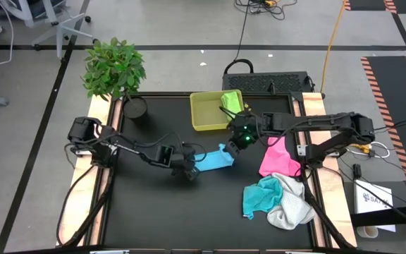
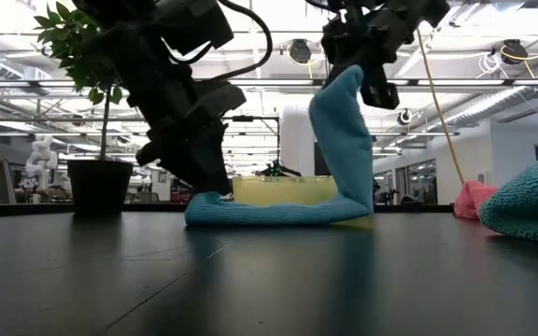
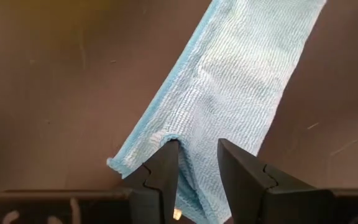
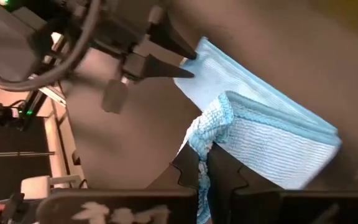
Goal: Fold microfiber towels
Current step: Fold the left blue microfiber cloth
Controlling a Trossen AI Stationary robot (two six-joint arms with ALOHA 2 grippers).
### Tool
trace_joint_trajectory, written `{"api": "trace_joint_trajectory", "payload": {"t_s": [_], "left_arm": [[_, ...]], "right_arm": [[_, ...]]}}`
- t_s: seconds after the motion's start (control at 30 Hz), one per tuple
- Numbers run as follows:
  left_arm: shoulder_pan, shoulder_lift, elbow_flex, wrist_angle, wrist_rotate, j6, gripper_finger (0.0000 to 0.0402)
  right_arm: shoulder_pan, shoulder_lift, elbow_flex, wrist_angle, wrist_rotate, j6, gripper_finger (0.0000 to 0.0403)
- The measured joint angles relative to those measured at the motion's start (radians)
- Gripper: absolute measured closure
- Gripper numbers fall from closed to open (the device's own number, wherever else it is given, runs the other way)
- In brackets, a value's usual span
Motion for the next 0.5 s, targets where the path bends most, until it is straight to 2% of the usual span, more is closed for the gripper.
{"api": "trace_joint_trajectory", "payload": {"t_s": [0.5], "left_arm": [[0.005, 0.000, 0.000, -0.082, 0.000, 0.002, 0.0287]], "right_arm": [[0.046, 0.225, 0.000, 0.362, 0.002, 0.015, 0.0403]]}}
